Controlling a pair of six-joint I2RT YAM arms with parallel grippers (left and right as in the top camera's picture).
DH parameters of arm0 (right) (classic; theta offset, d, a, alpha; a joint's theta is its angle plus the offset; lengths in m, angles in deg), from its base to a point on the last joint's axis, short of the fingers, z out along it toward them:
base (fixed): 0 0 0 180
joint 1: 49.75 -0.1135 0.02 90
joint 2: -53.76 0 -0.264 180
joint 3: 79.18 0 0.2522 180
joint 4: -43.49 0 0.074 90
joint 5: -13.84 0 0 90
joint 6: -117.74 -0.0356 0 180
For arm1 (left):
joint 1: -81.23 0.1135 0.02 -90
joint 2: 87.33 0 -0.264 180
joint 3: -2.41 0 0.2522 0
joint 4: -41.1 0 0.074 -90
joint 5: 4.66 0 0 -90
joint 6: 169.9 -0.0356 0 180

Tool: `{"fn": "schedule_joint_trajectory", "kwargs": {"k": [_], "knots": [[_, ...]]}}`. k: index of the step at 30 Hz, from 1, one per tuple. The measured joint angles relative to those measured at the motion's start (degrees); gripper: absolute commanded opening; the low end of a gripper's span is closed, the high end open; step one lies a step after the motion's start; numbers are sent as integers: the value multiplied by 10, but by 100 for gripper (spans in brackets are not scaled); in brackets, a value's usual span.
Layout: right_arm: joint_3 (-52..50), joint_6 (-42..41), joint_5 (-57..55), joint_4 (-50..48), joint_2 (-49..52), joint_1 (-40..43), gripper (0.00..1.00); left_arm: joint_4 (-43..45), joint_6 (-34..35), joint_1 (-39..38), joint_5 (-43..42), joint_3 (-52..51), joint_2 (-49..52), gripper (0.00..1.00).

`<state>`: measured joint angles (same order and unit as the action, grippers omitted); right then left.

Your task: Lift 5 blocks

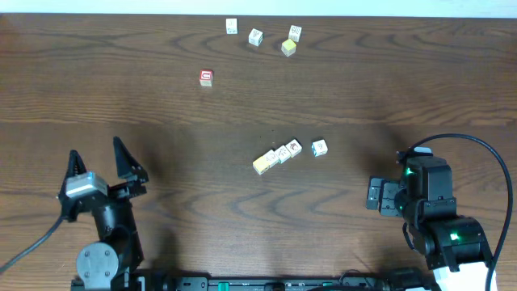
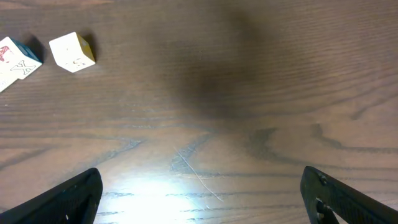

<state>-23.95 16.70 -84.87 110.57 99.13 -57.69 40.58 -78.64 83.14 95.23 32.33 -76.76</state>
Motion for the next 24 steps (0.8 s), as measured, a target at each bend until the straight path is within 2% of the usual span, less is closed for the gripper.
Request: {"fn": "schedule_joint_trajectory", "kwargs": {"k": [9,14,24], "knots": [[0,0,0,0,0,0,99,17,-20,10,-52,-128,-84,76],[0,0,0,0,0,0,99,19,-19,9,-58,-153,-97,76],[0,0,0,0,0,0,99,-140,0,-2,-71,-155,-99,76]]}}
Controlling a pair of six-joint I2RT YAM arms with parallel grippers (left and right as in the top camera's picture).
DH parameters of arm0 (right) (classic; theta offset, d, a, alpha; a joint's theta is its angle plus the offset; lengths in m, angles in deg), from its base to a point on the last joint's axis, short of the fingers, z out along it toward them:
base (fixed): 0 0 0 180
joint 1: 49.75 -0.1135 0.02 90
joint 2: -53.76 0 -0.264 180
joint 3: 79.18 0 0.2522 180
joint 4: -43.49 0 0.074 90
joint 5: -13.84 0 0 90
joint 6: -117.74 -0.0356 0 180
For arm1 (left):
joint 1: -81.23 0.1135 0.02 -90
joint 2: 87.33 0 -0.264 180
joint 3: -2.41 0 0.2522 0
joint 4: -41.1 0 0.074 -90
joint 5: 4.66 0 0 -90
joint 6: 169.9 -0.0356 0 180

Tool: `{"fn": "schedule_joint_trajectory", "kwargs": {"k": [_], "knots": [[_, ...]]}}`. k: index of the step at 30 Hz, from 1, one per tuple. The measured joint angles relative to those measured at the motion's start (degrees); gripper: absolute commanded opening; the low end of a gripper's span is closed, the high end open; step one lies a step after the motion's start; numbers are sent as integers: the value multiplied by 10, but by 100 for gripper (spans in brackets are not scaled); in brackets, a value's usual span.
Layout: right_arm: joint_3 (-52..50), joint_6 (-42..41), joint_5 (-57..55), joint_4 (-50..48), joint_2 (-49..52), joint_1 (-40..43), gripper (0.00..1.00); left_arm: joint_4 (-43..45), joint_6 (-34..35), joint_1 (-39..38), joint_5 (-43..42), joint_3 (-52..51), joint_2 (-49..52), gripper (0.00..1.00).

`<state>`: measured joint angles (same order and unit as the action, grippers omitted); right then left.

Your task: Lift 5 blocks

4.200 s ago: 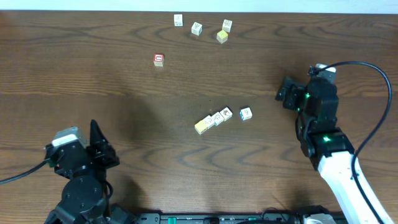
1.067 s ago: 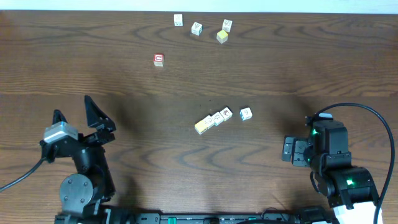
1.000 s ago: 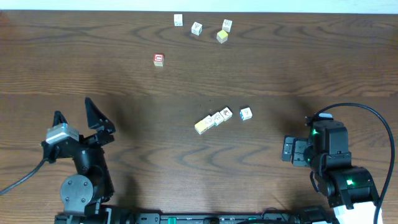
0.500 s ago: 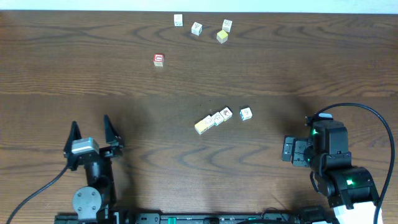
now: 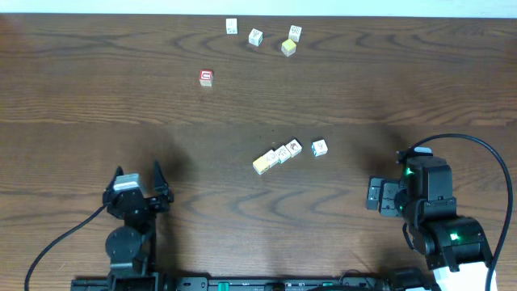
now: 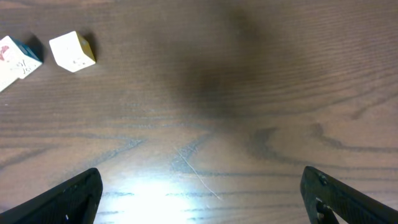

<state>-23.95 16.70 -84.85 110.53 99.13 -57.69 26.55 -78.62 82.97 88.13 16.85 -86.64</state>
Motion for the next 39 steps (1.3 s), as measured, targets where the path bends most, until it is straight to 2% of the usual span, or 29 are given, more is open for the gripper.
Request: {"fn": "schedule_joint_trajectory", "kwargs": {"k": [6,13,39], "knots": [[0,0,0,0,0,0,99,-3,21,0,-11,1,-1,76],[0,0,0,0,0,0,99,-3,79,2,-12,2,-1,76],[0,0,0,0,0,0,99,-3,79,5,-12,2,-1,76]]}}
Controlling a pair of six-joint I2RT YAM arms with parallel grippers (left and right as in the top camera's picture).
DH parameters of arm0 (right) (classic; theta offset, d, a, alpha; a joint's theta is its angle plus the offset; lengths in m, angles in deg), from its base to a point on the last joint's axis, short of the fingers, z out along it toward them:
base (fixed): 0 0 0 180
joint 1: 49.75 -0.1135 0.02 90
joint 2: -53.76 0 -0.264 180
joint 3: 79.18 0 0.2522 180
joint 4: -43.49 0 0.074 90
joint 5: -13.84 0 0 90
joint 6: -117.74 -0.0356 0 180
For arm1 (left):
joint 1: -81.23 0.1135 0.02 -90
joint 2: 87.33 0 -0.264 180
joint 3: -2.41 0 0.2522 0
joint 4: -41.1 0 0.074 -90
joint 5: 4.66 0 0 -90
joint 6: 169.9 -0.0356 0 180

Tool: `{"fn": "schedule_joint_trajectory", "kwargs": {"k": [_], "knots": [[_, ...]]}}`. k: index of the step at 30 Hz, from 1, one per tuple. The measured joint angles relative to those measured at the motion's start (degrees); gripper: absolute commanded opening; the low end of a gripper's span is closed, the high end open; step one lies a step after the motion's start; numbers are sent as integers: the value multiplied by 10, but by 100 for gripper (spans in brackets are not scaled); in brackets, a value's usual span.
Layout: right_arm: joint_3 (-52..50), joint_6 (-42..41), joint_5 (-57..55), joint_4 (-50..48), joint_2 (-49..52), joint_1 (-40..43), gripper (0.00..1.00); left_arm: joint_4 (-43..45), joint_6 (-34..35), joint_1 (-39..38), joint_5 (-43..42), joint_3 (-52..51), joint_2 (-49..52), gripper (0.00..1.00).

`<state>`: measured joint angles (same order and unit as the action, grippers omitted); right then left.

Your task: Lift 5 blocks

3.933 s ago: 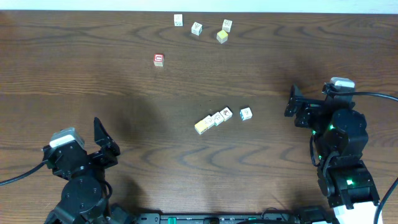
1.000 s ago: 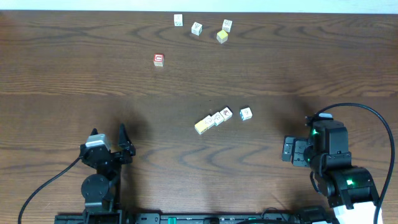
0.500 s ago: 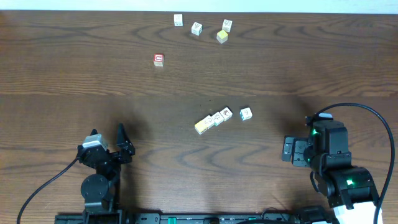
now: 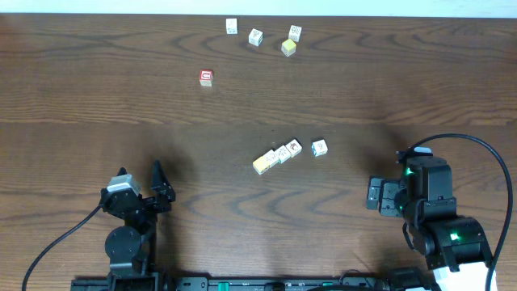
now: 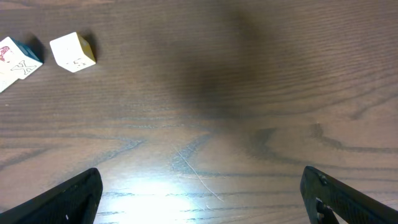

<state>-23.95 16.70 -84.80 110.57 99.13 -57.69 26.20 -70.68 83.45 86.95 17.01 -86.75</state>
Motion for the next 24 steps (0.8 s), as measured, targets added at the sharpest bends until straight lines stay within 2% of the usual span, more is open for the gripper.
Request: {"fn": "schedule_joint_trajectory", "kwargs": {"k": [5,8,14,18,20,24], "knots": [[-2,0,-15,-31,-27,2,99,0,0,0,0,0,0,76],[-23,2,-19,-125,-98,3,99,-1,0,0,0,0,0,76],[-174,12,-4,-336,-280,24,99,-1,0,0,-1,1,0,76],[-281,13,31,-469,-337,61,99,-1,0,0,-2,1,0,76],[-317,13,43,-516,-366,69,99,-2,0,0,-2,1,0,76],[-348,13,55,-541,-421,75,99,-2,0,0,-2,1,0,76]]}}
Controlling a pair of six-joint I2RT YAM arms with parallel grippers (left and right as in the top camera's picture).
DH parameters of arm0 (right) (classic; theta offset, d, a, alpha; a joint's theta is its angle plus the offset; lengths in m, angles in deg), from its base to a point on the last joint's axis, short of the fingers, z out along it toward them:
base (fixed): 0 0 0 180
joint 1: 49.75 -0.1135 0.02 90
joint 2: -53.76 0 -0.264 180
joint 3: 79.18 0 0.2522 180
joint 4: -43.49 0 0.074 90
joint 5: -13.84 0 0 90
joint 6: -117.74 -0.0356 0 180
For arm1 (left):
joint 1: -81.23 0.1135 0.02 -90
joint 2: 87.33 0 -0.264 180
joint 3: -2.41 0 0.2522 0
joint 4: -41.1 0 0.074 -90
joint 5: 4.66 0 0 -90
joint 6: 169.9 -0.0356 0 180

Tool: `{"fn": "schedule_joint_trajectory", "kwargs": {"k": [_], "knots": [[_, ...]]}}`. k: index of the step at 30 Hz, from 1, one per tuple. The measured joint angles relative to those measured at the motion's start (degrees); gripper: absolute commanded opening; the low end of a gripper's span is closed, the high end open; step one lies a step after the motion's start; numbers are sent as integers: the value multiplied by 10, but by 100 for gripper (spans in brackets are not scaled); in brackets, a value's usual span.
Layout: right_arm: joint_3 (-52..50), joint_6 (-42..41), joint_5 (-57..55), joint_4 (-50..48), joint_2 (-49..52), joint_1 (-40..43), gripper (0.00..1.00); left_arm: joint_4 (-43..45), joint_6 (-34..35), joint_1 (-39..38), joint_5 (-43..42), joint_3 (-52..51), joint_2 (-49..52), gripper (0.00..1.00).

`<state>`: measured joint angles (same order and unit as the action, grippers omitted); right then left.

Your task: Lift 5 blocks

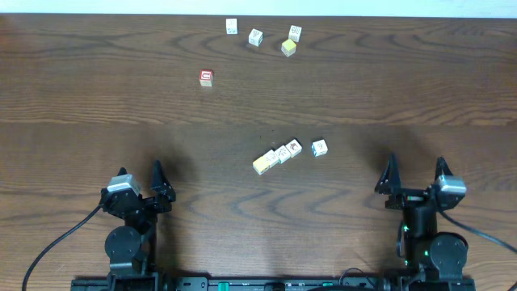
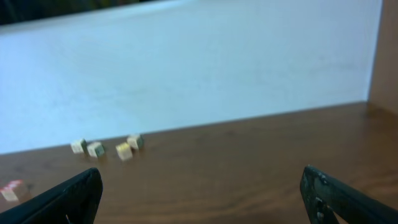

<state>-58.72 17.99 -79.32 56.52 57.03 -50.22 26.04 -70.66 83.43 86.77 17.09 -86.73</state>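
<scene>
Several small blocks lie on the wooden table (image 1: pixel 97 113). In the middle, a yellowish block (image 1: pixel 262 165) and two white ones form a row, with a blue-edged white block (image 1: pixel 319 148) just right of it. Far back are white blocks (image 1: pixel 255 37), a yellow block (image 1: pixel 288 48) and, further left, a red block (image 1: pixel 206 78). My left gripper (image 1: pixel 139 175) is open at the front left. At the front right my right gripper (image 1: pixel 415 173) is open too, with nothing between its fingers. In the right wrist view, the far blocks (image 2: pixel 124 151) show small ahead of the gripper (image 2: pixel 199 202).
A pale wall (image 2: pixel 186 74) stands behind the table's far edge. Both arm bases sit at the front edge, with a cable trailing from the left one (image 1: pixel 56 234).
My right arm has left its folded pose and now stands upright at the front right. Its wrist camera faces the back wall instead of looking down at the table. The left arm and the blocks are unchanged.
At first my left gripper was wide open at the front left. It then sat closer to its base, further right, and has stayed there. The right arm held still, folded over the table, until its present upright pose. No block has moved.
</scene>
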Motion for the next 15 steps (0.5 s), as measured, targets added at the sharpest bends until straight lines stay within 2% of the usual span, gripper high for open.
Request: {"fn": "schedule_joint_trajectory", "kwargs": {"k": [10,15], "knots": [[-49,-3,9,-13,-26,6,99,0,0,0,0,0,0,76],[-63,-2,10,48,-26,6,99,0,0,0,0,0,0,76]]}}
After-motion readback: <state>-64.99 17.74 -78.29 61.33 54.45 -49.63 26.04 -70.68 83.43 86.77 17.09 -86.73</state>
